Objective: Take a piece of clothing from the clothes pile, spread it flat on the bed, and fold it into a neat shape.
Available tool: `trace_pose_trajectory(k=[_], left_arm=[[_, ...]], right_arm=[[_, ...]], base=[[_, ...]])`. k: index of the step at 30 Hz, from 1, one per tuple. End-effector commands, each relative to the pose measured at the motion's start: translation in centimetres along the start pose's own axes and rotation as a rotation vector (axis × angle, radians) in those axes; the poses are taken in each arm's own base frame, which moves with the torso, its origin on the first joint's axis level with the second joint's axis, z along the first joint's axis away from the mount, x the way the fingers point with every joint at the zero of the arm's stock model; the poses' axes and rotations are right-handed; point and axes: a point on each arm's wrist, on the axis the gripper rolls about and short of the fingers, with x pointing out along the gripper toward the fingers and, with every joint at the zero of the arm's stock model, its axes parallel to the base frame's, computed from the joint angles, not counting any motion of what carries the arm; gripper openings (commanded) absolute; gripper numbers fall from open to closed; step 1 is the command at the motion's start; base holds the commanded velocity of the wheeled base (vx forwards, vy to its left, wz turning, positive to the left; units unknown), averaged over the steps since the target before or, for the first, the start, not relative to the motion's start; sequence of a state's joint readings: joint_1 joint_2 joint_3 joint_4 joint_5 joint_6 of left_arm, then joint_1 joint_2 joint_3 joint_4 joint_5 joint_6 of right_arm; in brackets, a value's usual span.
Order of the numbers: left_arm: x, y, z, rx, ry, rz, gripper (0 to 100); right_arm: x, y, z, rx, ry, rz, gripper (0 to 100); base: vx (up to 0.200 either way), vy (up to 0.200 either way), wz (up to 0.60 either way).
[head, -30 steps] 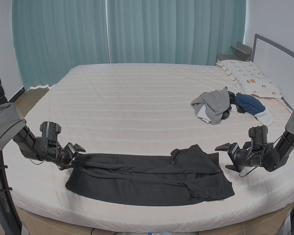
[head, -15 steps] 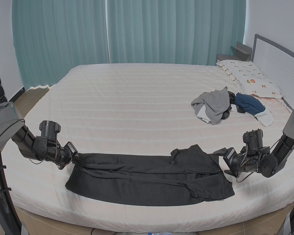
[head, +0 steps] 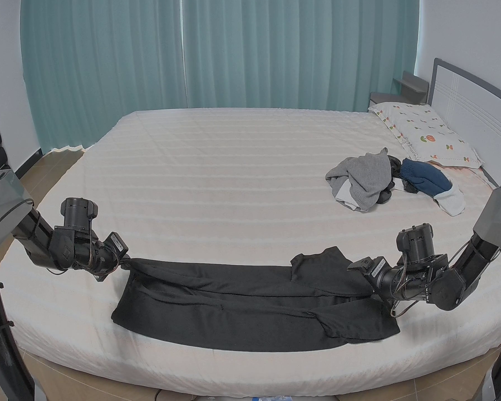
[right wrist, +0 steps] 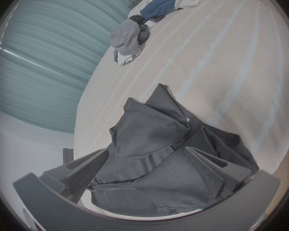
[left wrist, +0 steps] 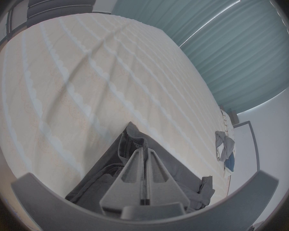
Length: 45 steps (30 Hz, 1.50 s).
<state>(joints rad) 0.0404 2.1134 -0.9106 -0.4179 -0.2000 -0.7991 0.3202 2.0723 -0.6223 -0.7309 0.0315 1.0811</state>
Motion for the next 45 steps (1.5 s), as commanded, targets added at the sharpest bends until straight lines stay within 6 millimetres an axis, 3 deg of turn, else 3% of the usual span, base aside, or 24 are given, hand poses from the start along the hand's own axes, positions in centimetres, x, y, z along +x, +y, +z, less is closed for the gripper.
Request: trace_pose_trajectory(k=[1,6,11,17,23,33,45], left_arm=[[-0.7,-0.6,0.4,-0.026,-0.030,-0.031,0],[-0.9,-0.9,0.5,-0.037,-0.042,-0.046,0],[-0.6,-0.7,0.4,-0.042,-0.034,-0.039,0],[-0.5,-0.3,0.1,-0.037,-0.021,-0.029,0],[-0.5,-0.1,-0.1,-0.033,-0.017,-0.020,0],[-0.5,0.1,-0.4,-0.036,-0.007,-0.013,0],[-0.6,0.3,-0.5,-0.037,0.000,-0.011,0]], right_arm=[[1.1,0.4,-0.8,0.019,0.014,-0.001,100],[2.9,0.3,-1.0,0.049,0.000,-0.023,100],[2.6,0.7,0.6,0.047,-0.047,0.002,100],[1.3,1.8,2.3,-0.194,-0.078,0.059,100],[1.7,2.2,3.6,-0.335,-0.039,0.124,100],[4.6,0.7,4.8,-0.524,0.031,0.162,100],[7.1,-0.5,4.6,-0.564,0.057,0.132,100]], base=[[0.000,0.000,0.00],[0.000,0.000,0.00],[0.000,0.000,0.00],[0.000,0.000,0.00],[0.000,0.000,0.00],[0.000,0.000,0.00],[0.000,0.000,0.00]])
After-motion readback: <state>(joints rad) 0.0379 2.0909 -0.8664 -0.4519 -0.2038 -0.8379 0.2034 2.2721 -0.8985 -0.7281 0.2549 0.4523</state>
